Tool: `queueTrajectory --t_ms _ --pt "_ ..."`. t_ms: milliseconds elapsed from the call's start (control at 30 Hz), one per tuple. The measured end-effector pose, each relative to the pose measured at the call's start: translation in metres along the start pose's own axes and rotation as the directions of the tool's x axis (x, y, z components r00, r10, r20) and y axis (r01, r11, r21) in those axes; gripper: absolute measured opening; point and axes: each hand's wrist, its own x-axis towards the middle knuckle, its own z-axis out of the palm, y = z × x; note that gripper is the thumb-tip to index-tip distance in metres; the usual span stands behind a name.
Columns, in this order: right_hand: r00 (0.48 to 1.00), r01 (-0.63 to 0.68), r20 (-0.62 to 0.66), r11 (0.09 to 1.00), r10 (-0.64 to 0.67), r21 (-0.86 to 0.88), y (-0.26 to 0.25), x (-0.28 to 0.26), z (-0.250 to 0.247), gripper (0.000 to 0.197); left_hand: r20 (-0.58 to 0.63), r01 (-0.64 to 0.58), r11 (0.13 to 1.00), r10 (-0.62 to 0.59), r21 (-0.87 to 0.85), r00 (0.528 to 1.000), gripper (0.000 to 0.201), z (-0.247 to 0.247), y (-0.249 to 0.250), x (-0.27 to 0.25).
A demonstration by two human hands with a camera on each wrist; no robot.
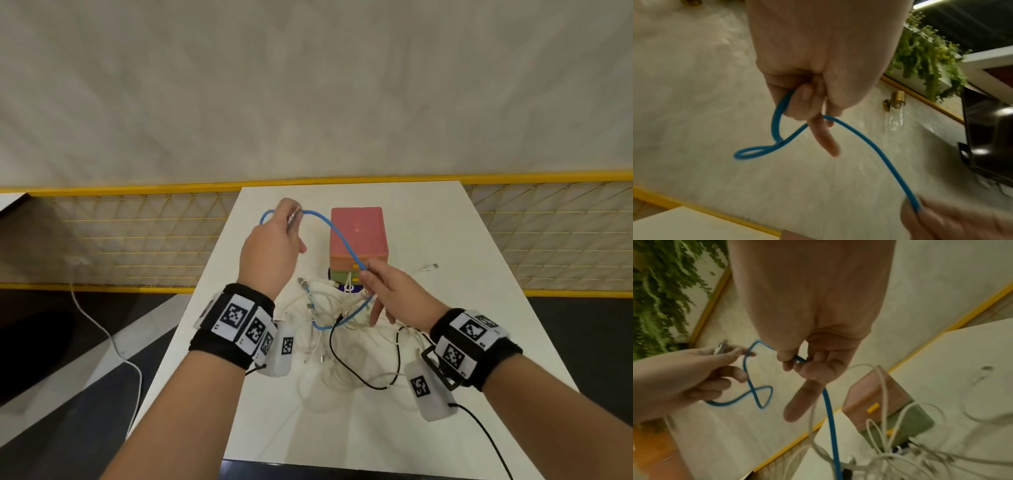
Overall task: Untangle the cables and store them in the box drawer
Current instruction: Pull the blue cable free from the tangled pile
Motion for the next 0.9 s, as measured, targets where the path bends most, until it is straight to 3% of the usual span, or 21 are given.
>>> queueTrajectory --t_ms 33,100,167,233,367,467,533,567,633,700,733,800,900 --pt "1.000 0.030 -0.008 1.000 -0.030 -0.008 -0.007 0.002 -0.002 0.020 0.086 -0.033 0.999 0.033 0.006 0.996 0.031 0.002 0.004 -0.005" --pt "0.994 0.108 -0.019 0.994 -0.109 -0.025 -0.024 0.004 -0.005 0.018 0.321 -0.092 0.996 0.090 -0.009 0.943 0.044 0.009 0.013 -0.014" --pt "0.984 0.173 -0.039 0.984 -0.174 -0.036 -0.039 0.006 -0.008 0.016 0.421 -0.073 0.995 0.092 -0.061 0.903 0.039 0.017 0.015 -0.015" --pt "0.976 0.207 -0.065 0.978 -0.208 -0.023 -0.048 0.008 -0.009 0.016 0.357 -0.064 0.994 0.091 -0.088 0.930 0.032 0.016 0.015 -0.009" --pt "0.986 0.163 -0.039 0.987 -0.163 -0.007 -0.037 0.011 0.001 0.020 0.095 -0.164 0.985 0.169 -0.057 0.981 0.021 0.002 0.019 -0.001" --pt "0.996 0.063 0.057 0.998 -0.062 -0.018 -0.015 0.013 0.013 0.025 -0.155 -0.078 0.978 0.048 -0.194 0.987 0.015 -0.010 0.014 0.006" --pt "0.997 0.023 0.078 1.000 -0.022 -0.014 -0.003 0.012 0.016 0.027 -0.236 -0.032 0.963 -0.033 -0.266 0.971 0.014 -0.019 0.008 0.008" --pt "0.997 0.021 0.069 1.000 -0.020 -0.006 -0.001 0.010 0.016 0.028 -0.211 -0.038 0.965 -0.018 -0.260 0.977 0.018 -0.021 0.007 0.007" --pt "0.997 0.065 0.033 0.998 -0.065 0.000 -0.007 0.009 0.012 0.026 -0.013 -0.105 0.977 0.104 -0.184 0.994 0.033 -0.019 0.010 0.001" --pt "0.988 0.155 -0.012 0.988 -0.155 -0.014 -0.022 0.011 0.007 0.023 0.293 -0.165 0.984 0.177 -0.066 0.939 0.037 -0.009 0.015 -0.008" --pt "0.980 0.196 -0.033 0.980 -0.197 -0.034 -0.030 0.013 0.004 0.023 0.389 -0.176 0.984 0.176 -0.035 0.904 0.030 -0.003 0.016 -0.010" --pt "0.967 0.245 -0.058 0.967 -0.249 -0.063 -0.040 0.014 -0.002 0.020 0.389 -0.149 0.986 0.166 -0.074 0.906 0.017 0.000 0.016 -0.009" --pt "0.974 0.220 -0.039 0.971 -0.225 -0.096 -0.034 0.011 -0.006 0.023 0.125 -0.149 0.981 0.164 -0.123 0.978 0.022 -0.013 0.009 0.000"
